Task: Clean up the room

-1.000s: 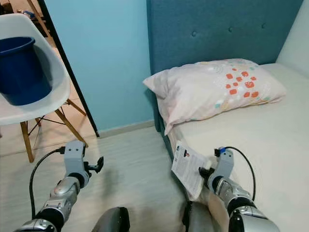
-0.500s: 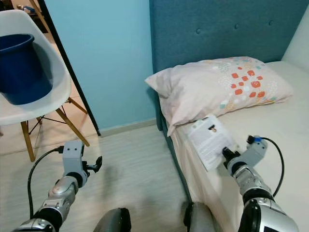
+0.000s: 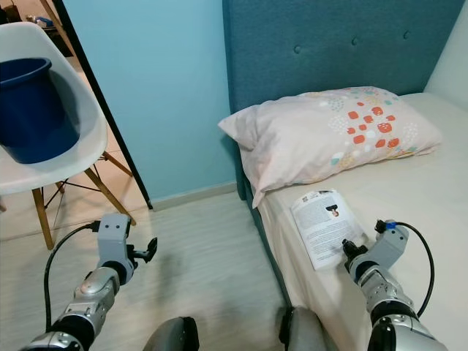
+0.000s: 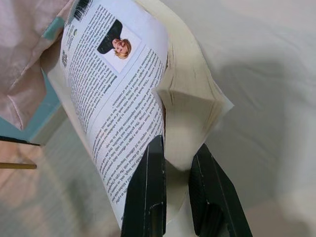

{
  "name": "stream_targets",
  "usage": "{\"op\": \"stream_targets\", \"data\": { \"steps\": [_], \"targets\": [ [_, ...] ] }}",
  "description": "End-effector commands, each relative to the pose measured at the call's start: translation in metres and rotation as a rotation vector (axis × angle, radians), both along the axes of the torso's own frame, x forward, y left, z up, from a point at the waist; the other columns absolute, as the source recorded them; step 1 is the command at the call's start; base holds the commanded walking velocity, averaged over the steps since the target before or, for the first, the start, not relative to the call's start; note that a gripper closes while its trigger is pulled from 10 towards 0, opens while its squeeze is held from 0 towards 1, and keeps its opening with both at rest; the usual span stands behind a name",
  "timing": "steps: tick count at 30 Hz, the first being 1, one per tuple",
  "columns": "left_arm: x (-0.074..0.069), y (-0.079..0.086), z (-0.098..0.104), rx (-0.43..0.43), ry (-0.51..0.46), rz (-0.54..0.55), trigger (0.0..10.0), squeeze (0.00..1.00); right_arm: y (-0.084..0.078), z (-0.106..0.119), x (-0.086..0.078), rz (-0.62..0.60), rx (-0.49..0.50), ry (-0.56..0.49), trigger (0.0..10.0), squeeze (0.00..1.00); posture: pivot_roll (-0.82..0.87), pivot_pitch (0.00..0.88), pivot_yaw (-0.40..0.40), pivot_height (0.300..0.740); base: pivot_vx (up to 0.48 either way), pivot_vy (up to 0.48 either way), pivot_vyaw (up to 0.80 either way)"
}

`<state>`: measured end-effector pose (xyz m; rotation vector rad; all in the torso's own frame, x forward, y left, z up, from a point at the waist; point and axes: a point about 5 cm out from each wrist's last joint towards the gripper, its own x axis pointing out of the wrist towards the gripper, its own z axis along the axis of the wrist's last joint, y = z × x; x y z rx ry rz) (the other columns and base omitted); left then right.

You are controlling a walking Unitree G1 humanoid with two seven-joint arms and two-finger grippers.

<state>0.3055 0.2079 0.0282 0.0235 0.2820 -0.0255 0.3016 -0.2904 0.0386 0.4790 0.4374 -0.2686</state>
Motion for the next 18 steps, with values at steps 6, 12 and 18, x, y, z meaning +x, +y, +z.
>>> {"op": "stream_targets", "data": {
  "steps": [6, 12, 18],
  "targets": [
    [-0.001, 0.001, -0.001, 0.014, 0.007, -0.012, 10.0, 0.0, 0.001, 0.012, 0.011, 0.073, -0.12, 0.003, 10.0, 0.0, 0.07, 0.092, 0.029, 0.57, 0.0, 0.0, 0.0],
    [-0.003, -0.002, -0.003, 0.011, 0.015, -0.018, 10.0, 0.0, -0.006, 0.023, 0.016, 0.081, -0.18, -0.009, 10.0, 0.86, 0.07, 0.09, 0.029, 0.57, 0.0, 0.0, 0.0],
    [-0.003, -0.002, -0.003, 0.006, 0.015, -0.013, 10.0, 0.0, -0.011, 0.024, 0.014, 0.074, -0.269, -0.009, 10.0, 1.0, 0.06, 0.088, 0.026, 0.57, 0.0, 0.0, 0.0]
  ]
}}
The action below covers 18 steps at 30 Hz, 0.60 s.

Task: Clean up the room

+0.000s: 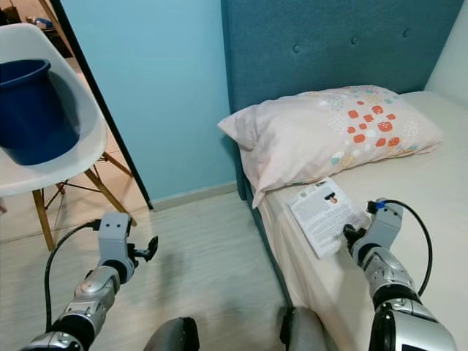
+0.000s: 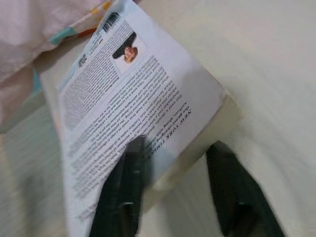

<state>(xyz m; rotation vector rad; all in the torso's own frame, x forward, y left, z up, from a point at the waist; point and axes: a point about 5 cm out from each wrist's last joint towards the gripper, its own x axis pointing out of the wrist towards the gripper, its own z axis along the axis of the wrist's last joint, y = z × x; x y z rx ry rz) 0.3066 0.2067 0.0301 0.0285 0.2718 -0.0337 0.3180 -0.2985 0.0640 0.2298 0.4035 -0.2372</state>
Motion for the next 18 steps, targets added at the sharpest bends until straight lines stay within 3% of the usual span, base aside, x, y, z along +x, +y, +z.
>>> {"op": "stream_targets", "data": {
  "steps": [1, 9, 11, 12, 13, 14, 15, 17, 18],
  "targets": [
    [-0.004, -0.001, -0.005, 0.003, 0.025, -0.004, 10.0, 0.0, -0.003, -0.001, -0.003, -0.006, -0.031, 0.004, 10.0, 1.0, 0.06, 0.088, 0.026, 0.57, 0.0, 0.0, 0.0],
    [-0.003, -0.003, -0.007, -0.033, 0.038, 0.022, 10.0, 0.0, -0.037, 0.009, -0.015, -0.157, -0.217, -0.001, 10.0, 1.0, 0.04, 0.079, 0.019, 0.57, 0.0, 0.0, 0.0],
    [-0.003, -0.003, -0.007, -0.033, 0.038, 0.022, 10.0, 0.0, -0.037, 0.009, -0.015, -0.157, -0.217, -0.001, 10.0, 1.0, 0.04, 0.079, 0.019, 0.57, 0.0, 0.0, 0.0],
    [-0.003, -0.005, -0.008, -0.048, 0.043, 0.03, 10.0, 0.0, -0.05, 0.012, -0.023, -0.246, -0.25, -0.008, 10.0, 1.0, 0.03, 0.076, 0.015, 0.57, 0.0, 0.0, 0.0],
    [-0.003, -0.005, -0.008, -0.048, 0.043, 0.03, 10.0, 0.0, -0.05, 0.012, -0.023, -0.246, -0.25, -0.008, 10.0, 1.0, 0.03, 0.076, 0.015, 0.57, 0.0, 0.0, 0.0],
    [-0.004, -0.005, -0.01, -0.065, 0.057, 0.048, 10.0, 0.0, -0.046, 0.01, -0.023, -0.246, -0.202, -0.049, 10.0, 0.64, 0.02, 0.073, 0.009, 0.57, 0.0, 0.0, 0.0],
    [-0.005, -0.004, -0.013, -0.081, 0.078, 0.073, 10.0, 0.0, -0.039, 0.006, -0.022, -0.225, -0.151, -0.072, 10.0, 0.0, 0.02, 0.07, 0.006, 0.57, 0.0, 0.0, 0.0],
    [-0.006, -0.003, -0.015, -0.091, 0.092, 0.089, 10.0, 0.0, -0.034, 0.004, -0.021, -0.207, -0.118, -0.087, 10.0, 0.0, 0.02, 0.069, 0.006, 0.57, 0.0, 0.0, 0.0],
    [-0.008, -0.001, -0.018, -0.096, 0.115, 0.117, 10.0, 0.0, -0.016, 0.0, -0.015, -0.127, -0.065, -0.127, 10.0, 0.0, 0.02, 0.068, 0.003, 0.575, 0.0, 0.0, 0.0]
  ]
}}
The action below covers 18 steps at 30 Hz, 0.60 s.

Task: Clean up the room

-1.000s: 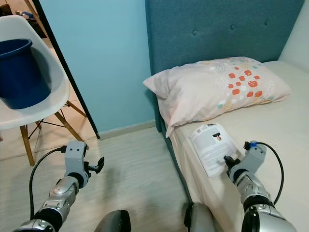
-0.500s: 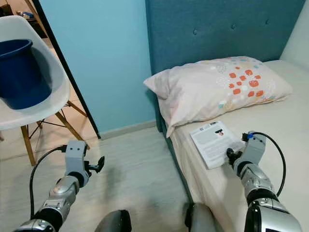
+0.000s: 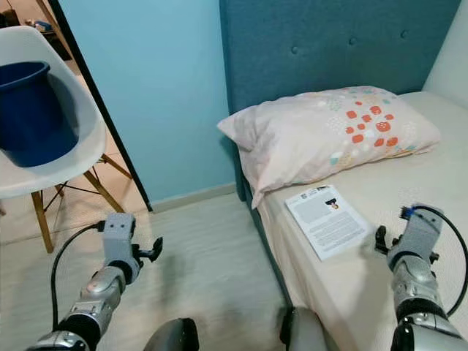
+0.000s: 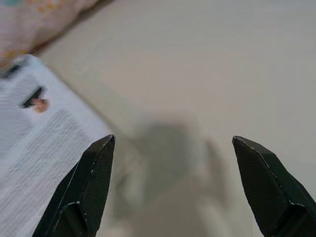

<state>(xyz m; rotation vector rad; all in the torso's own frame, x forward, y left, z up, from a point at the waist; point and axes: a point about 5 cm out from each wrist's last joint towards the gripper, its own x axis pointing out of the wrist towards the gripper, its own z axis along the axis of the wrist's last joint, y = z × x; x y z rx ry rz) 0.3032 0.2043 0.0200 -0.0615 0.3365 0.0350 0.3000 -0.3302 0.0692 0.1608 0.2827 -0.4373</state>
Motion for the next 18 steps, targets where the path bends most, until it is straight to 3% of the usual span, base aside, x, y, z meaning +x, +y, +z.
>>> {"op": "stream_targets", "data": {
  "steps": [1, 2, 4, 5, 6, 7, 9, 18],
  "targets": [
    [-0.007, 0.005, -0.011, -0.016, 0.081, 0.062, 10.0, 0.0, 0.031, -0.007, 0.008, 0.145, 0.077, -0.075, 10.0, 0.0, 0.01, 0.06, -0.001, 0.58, 0.0, 0.0, 0.0],
    [-0.007, 0.005, -0.011, -0.016, 0.081, 0.062, 10.0, 0.0, 0.031, -0.007, 0.008, 0.145, 0.077, -0.075, 10.0, 0.0, 0.01, 0.06, -0.001, 0.58, 0.0, 0.0, 0.0],
    [-0.013, 0.012, -0.018, 0.009, 0.142, 0.112, 10.0, 0.0, 0.062, -0.007, 0.019, 0.28, 0.111, -0.132, 10.0, 0.0, 0.01, 0.05, -0.003, 0.59, 0.0, 0.0, 0.0],
    [-0.013, 0.012, -0.018, 0.009, 0.142, 0.112, 10.0, 0.0, 0.062, -0.007, 0.019, 0.28, 0.111, -0.132, 10.0, 0.0, 0.01, 0.05, -0.003, 0.59, 0.0, 0.0, 0.0],
    [-0.018, 0.018, -0.023, 0.016, 0.172, 0.149, 10.0, 0.0, 0.075, -0.003, 0.025, 0.336, 0.109, -0.16, 10.0, 0.0, 0.01, 0.04, -0.008, 0.595, -0.48, 0.0, 0.0],
    [-0.018, 0.018, -0.023, 0.016, 0.172, 0.149, 10.0, 0.0, 0.075, -0.003, 0.025, 0.336, 0.109, -0.16, 10.0, 0.0, 0.01, 0.04, -0.008, 0.595, -0.48, 0.0, 0.0],
    [-0.024, 0.024, -0.027, 0.006, 0.191, 0.195, 10.0, 0.0, 0.09, 0.008, 0.035, 0.412, 0.085, -0.201, 10.0, 0.0, 0.01, 0.029, -0.017, 0.605, -0.48, 0.0, 0.0],
    [-0.046, 0.034, -0.043, -0.017, 0.252, 0.26, 10.0, 0.0, 0.099, 0.05, 0.059, 0.514, -0.013, -0.306, 10.0, 0.0, 0.02, 0.005, -0.041, 0.64, 0.0, 0.0, 0.0]
  ]
}}
